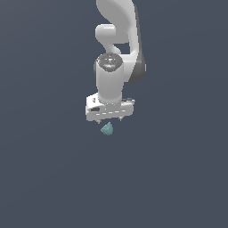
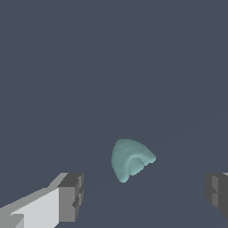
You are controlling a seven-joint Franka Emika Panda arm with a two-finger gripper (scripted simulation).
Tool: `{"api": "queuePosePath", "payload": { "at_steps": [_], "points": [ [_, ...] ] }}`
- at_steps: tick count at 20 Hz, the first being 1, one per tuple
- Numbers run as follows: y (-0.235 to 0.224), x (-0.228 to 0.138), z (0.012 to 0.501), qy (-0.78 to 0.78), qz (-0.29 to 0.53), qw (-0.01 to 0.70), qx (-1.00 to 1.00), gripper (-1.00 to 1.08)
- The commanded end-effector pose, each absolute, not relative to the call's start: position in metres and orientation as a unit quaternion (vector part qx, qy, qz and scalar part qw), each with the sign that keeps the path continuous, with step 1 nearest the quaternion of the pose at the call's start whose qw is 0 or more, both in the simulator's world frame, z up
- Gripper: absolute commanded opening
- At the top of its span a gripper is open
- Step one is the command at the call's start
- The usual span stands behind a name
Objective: Pick up the object and move it to a goal position.
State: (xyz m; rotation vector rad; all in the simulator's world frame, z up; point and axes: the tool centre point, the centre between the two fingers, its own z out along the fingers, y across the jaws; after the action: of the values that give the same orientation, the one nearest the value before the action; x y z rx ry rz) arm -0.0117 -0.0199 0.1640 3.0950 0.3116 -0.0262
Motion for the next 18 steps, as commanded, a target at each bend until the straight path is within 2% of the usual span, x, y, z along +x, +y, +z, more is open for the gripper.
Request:
{"api": "queuePosePath", "payload": {
  "at_steps": [1,18],
  "points": [
    [-0.022,-0.014,0.155,0.127,-0.008,0.014,0.992,1.0],
    [-0.033,-0.034,0.098,0.309,-0.002,0.003,0.951,1.0]
  ]
}}
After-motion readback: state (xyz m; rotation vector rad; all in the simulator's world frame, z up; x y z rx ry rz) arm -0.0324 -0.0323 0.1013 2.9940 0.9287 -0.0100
